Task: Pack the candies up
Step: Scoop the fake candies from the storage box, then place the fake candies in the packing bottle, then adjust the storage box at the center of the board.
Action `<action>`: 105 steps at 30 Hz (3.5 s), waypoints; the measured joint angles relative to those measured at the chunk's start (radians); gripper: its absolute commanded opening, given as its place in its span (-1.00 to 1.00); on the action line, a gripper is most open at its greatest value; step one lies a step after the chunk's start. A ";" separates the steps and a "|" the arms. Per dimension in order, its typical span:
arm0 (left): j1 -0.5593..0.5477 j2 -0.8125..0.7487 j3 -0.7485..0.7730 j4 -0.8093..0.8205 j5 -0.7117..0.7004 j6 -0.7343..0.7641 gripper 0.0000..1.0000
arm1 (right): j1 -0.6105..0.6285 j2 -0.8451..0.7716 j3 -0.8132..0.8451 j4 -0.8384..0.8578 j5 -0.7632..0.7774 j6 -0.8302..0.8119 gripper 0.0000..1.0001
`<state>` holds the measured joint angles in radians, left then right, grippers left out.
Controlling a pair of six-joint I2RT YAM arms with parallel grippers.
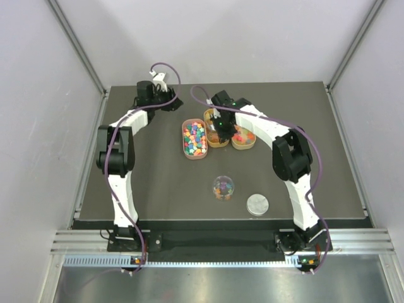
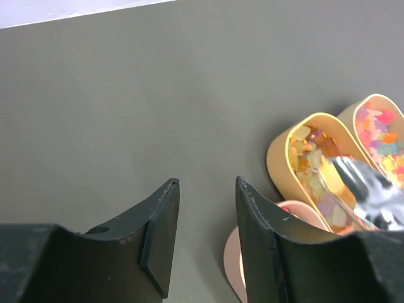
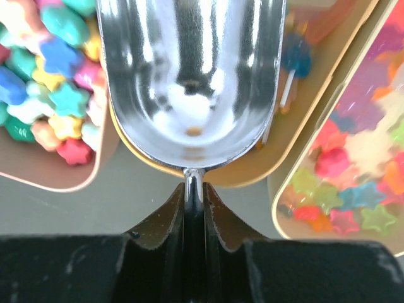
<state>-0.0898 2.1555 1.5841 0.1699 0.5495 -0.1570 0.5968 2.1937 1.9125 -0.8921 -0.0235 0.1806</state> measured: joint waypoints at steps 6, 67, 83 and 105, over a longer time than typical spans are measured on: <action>-0.007 -0.048 -0.045 -0.008 0.011 0.011 -0.08 | -0.005 0.000 -0.021 0.048 0.005 -0.016 -1.00; 0.109 -0.334 -0.248 -0.231 -0.011 0.181 -0.11 | 0.266 -0.800 -0.649 -0.378 0.276 -1.147 -1.00; 0.114 -0.334 -0.285 -0.235 -0.023 0.164 -0.16 | 0.308 -0.726 -0.639 -0.439 0.421 -1.157 -1.00; 0.113 -0.290 -0.306 -0.542 0.015 0.020 -1.00 | -0.433 0.007 0.166 -0.173 0.081 -0.611 -1.00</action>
<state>0.0227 1.8652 1.2778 -0.3721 0.5644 -0.1368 0.1635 2.2005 2.0781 -1.0653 0.0578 -0.4305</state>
